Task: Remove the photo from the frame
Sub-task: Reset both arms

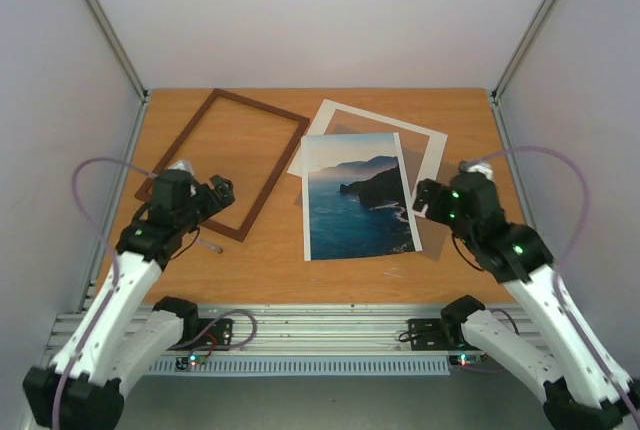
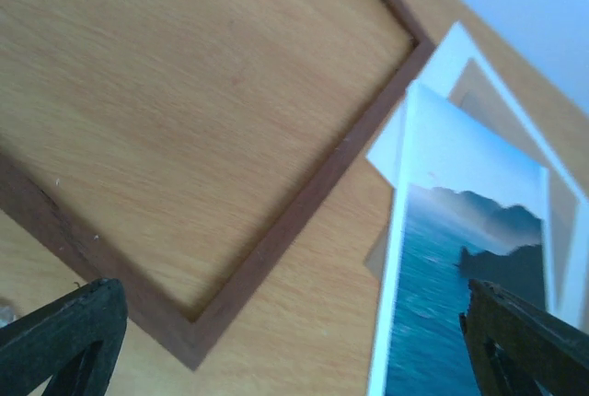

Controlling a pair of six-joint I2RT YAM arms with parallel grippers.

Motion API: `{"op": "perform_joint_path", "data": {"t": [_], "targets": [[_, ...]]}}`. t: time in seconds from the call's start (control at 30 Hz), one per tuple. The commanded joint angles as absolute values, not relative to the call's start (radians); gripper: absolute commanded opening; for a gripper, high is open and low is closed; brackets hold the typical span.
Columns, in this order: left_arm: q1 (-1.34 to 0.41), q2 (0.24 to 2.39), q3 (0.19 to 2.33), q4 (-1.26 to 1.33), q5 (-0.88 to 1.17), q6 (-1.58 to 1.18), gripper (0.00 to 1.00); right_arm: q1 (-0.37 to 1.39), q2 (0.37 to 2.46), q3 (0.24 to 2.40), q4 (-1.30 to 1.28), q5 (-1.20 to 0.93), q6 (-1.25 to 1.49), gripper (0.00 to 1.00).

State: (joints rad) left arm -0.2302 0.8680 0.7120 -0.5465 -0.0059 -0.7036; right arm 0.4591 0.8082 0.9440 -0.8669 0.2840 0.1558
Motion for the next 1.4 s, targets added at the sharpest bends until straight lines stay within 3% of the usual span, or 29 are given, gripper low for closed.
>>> {"op": "perform_joint_path", "data": {"t": [0.0,0.23,0.4,0.73,1.37], "targets": [[-0.218,0.675,0.815,-0.716,0.035,-0.714,0.99,0.454,0.629,1.035,-0.993,0.43,0.065,0.98],[-0.218,0.422,1.033,-0.951,-0.202,-0.572,0.99,0.454,0.365,1.079,-1.035,0.524,-0.061,0.98],[-0.218,0.284,1.036,-0.971,-0.335,-0.494,0.99,0.454,0.268,1.071,-1.029,0.575,-0.132,0.98],[-0.217,0.189,0.845,-0.956,-0.343,-0.5,0.99,0.454,0.257,0.998,-0.999,0.621,-0.212,0.98],[-0.218,0.148,0.836,-0.979,-0.386,-0.484,0.99,0.455,0.208,0.945,-0.961,0.614,-0.234,0.98]]}}
